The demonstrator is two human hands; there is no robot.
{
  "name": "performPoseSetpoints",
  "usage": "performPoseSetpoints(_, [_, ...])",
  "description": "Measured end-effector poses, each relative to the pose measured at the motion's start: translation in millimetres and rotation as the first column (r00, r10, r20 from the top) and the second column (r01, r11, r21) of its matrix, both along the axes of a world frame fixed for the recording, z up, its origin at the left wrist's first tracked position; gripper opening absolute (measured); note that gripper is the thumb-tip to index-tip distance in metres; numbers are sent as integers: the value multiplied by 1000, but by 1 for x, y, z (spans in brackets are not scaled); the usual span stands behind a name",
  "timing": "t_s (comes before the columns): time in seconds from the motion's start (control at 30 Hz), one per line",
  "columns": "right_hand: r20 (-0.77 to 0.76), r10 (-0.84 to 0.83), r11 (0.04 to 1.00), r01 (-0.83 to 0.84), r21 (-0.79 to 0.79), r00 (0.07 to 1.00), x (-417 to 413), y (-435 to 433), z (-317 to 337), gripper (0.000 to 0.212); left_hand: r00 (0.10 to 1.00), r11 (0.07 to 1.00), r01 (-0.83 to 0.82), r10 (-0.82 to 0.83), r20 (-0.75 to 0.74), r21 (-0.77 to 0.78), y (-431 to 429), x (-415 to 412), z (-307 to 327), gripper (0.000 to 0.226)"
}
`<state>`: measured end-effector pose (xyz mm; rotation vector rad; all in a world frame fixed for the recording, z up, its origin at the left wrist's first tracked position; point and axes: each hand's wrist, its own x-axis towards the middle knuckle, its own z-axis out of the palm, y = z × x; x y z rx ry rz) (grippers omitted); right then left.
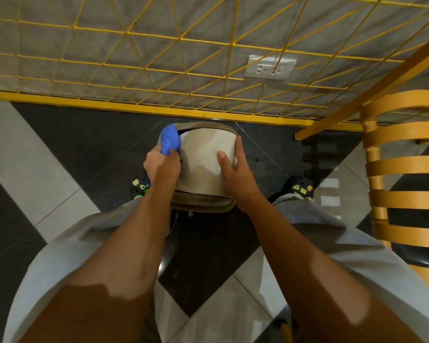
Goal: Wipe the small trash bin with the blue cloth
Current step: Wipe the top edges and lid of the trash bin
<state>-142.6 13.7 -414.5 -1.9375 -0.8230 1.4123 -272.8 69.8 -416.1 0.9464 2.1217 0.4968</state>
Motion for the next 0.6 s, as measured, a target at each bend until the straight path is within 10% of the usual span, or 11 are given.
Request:
performPoseSetpoints(0.4, [-18,-11,1000,12,11,1000,-1,-1,1,69,918,910,357,-302,-256,209,-45,14,33,22])
performPoseSetpoints(0.6, [18,9,999,-8,-41,1000,-1,3,1,69,971,972,225,-229,-63,-66,-25,-23,30,17])
